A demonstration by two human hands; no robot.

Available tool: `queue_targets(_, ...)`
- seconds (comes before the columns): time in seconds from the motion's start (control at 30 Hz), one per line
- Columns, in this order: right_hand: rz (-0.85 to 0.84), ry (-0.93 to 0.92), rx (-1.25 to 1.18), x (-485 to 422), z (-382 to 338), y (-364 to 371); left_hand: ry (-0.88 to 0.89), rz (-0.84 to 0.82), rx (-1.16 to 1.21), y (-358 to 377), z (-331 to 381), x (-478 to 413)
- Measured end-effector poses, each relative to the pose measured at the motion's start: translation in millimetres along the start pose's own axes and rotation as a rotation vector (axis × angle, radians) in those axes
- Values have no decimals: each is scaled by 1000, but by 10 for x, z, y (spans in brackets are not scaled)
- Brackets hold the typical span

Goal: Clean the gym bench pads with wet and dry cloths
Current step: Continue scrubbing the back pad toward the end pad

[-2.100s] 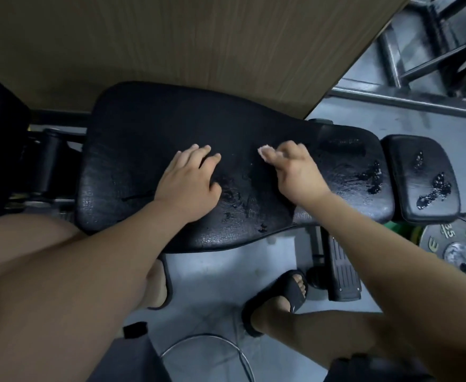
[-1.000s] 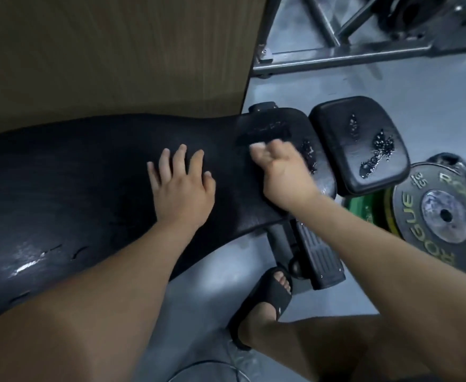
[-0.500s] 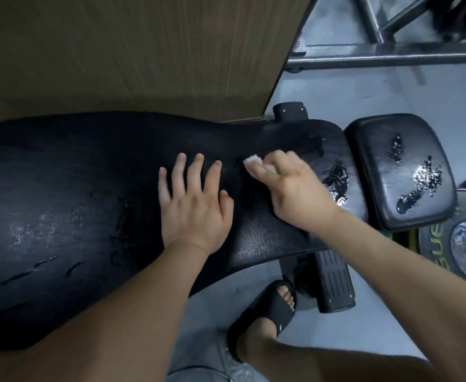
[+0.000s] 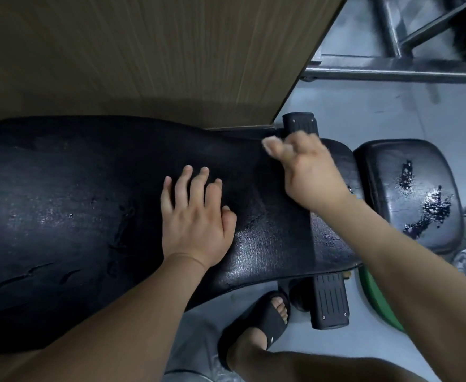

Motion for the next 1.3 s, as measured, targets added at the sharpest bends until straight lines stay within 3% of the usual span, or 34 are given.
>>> queue_targets(0.07,22,21,-15,-50,-115,48,3,7,-8,-3,2,-3)
queue_targets(0.2,-179,-234,-69,159,-603,226,7,12,-23,-16,1,1)
queue_targets(0.37,-26,-108,-48,-205,-266,100,-6,-1,-20,-21,2,-2)
queue_targets(0.53,-110,-257,-139,-206,-945,314,-9,2,-24,-20,0,-13)
queue_targets(0.63,-55,-221,-126,-406,-635,204,-9,-7,-22,-16,-1,-17)
queue_targets(0.67,-92,-145,-81,-507,-442,177,-12,-11,-20,-14,-4,-18)
queue_targets(0.73,-331,15,9,-633,-92,234,-19,-18,-20,-11,-10,-22)
queue_targets(0.83,-617,96,-31,-666,-47,326,-29,-28,-28,-10,-13,-25)
queue_targets(1.0,-757,40,-181,-778,-667,603,-18,-32,-41,-19,0,-35)
queue_targets(1.17,-914,82,-155,-842,-450,691,-18,-32,-41,-16,-3,-47)
queue_targets(1.3,-909,87,-172,-910,-671,719,-18,-36,-33,-20,-4,-46)
Point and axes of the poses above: each hand's wrist, its own x-axis away from the middle knuckle, its own y-axis out of the palm, z = x × y, the point moved 9 cm from there along -x, towards the middle knuckle, and after that the axes turned 15 degrees about y, right-handed, at the moved point
